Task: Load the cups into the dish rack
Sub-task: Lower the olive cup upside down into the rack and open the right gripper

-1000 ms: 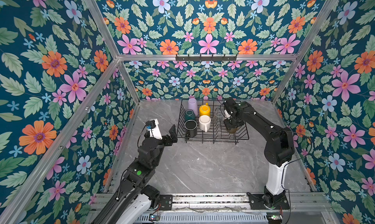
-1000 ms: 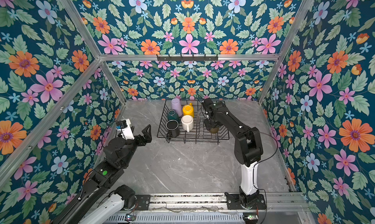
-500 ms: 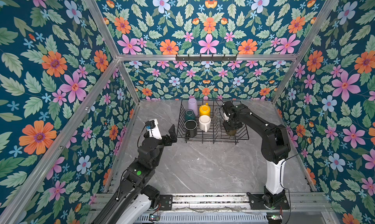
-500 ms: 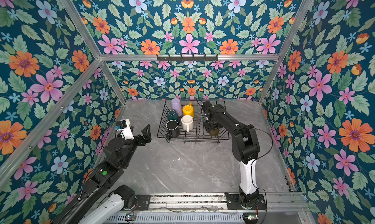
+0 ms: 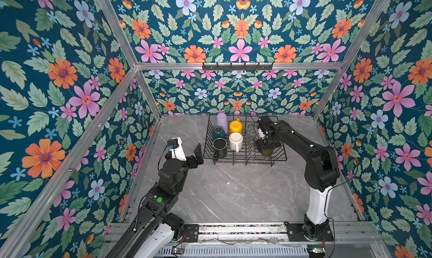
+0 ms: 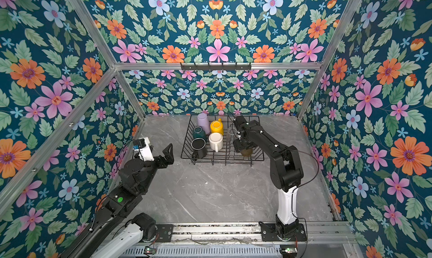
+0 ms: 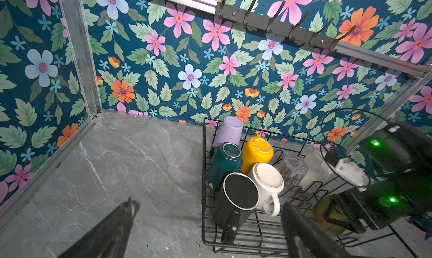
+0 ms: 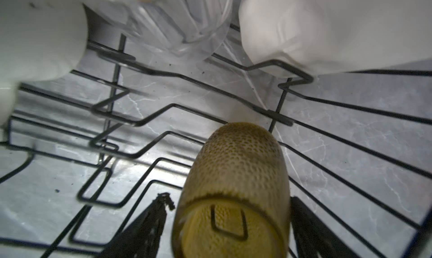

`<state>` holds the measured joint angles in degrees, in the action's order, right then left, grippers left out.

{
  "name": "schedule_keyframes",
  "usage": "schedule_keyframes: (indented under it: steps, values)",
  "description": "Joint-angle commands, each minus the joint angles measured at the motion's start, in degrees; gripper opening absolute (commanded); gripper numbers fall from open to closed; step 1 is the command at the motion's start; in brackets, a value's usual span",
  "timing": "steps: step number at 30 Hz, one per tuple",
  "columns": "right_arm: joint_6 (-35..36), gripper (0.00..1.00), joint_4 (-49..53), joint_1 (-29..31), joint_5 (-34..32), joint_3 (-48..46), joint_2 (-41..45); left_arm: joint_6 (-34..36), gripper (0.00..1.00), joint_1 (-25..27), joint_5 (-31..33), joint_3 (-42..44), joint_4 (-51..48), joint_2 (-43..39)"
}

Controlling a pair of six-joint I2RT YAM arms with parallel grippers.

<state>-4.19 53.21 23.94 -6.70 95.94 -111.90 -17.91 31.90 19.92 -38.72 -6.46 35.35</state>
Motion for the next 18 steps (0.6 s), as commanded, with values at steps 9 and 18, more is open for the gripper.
schedule_keyframes:
  steps: [9, 18]
  values:
    - [-2.57, 0.91, -5.24, -0.84, 3.87, -6.62, 14.08, 2.42, 1.00, 0.01, 3.66, 0.04, 2.42, -0.57]
    - [-5.54, 0.99, -27.73, -7.02, 2.23, -29.46, 38.09, 13.82, 1.00, -0.13, 17.24, 6.42, 17.25, 2.17]
